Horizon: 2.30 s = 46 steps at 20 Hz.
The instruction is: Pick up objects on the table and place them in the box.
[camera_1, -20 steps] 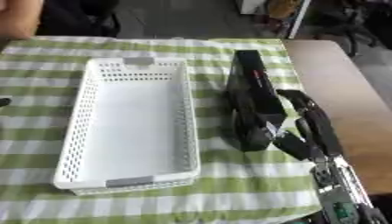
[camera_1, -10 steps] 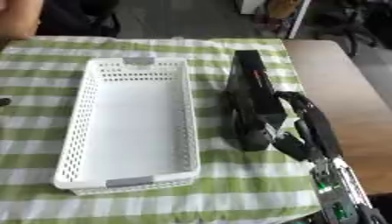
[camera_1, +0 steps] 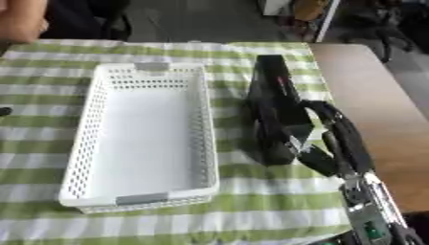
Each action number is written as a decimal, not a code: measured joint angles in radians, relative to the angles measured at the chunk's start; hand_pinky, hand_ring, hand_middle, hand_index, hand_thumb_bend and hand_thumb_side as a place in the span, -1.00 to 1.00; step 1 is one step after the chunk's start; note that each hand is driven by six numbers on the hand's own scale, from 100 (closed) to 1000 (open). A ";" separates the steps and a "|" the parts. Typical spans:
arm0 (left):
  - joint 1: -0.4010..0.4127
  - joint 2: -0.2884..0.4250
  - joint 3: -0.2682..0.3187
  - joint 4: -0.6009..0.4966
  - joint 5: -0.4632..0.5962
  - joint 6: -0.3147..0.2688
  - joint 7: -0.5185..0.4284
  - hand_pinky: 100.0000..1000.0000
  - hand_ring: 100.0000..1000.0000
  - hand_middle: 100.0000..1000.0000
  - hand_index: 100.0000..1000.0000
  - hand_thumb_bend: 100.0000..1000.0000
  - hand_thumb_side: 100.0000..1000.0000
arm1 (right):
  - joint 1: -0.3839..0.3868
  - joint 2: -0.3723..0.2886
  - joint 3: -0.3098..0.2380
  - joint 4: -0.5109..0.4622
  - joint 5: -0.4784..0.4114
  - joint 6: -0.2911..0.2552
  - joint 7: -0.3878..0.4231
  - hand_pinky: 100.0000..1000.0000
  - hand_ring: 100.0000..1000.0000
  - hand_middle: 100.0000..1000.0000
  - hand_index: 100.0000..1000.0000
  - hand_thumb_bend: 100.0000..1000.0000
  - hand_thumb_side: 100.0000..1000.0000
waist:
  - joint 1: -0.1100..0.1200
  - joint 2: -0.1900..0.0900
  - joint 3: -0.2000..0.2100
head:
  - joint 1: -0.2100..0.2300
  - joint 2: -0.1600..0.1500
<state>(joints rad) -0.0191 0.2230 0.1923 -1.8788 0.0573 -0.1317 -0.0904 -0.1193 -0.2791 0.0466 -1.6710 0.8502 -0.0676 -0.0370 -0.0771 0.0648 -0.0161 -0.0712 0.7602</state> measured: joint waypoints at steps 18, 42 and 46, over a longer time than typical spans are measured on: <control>0.000 0.000 0.000 0.000 0.000 0.000 0.000 0.52 1.00 1.00 0.62 -0.88 1.00 | 0.000 -0.003 -0.003 -0.003 0.003 0.005 -0.005 0.80 0.66 0.55 0.76 0.22 0.99 | 0.000 0.000 0.000 | 0.000 0.000; 0.000 0.000 0.000 0.000 0.000 0.000 0.000 0.52 1.00 1.00 0.62 -0.88 1.00 | 0.000 -0.003 -0.006 -0.017 0.003 0.010 -0.012 0.80 0.66 0.55 0.77 0.22 1.00 | 0.000 0.000 0.000 | 0.000 0.000; 0.000 0.000 0.000 0.000 0.000 0.000 0.000 0.52 1.00 1.00 0.62 -0.88 1.00 | 0.000 -0.003 -0.008 -0.020 0.003 0.011 -0.012 0.80 0.66 0.55 0.78 0.22 1.00 | 0.000 0.000 0.000 | 0.000 0.000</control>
<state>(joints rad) -0.0191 0.2230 0.1923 -1.8785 0.0574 -0.1317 -0.0908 -0.1195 -0.2820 0.0389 -1.6907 0.8529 -0.0570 -0.0487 -0.0772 0.0649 -0.0161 -0.0712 0.7602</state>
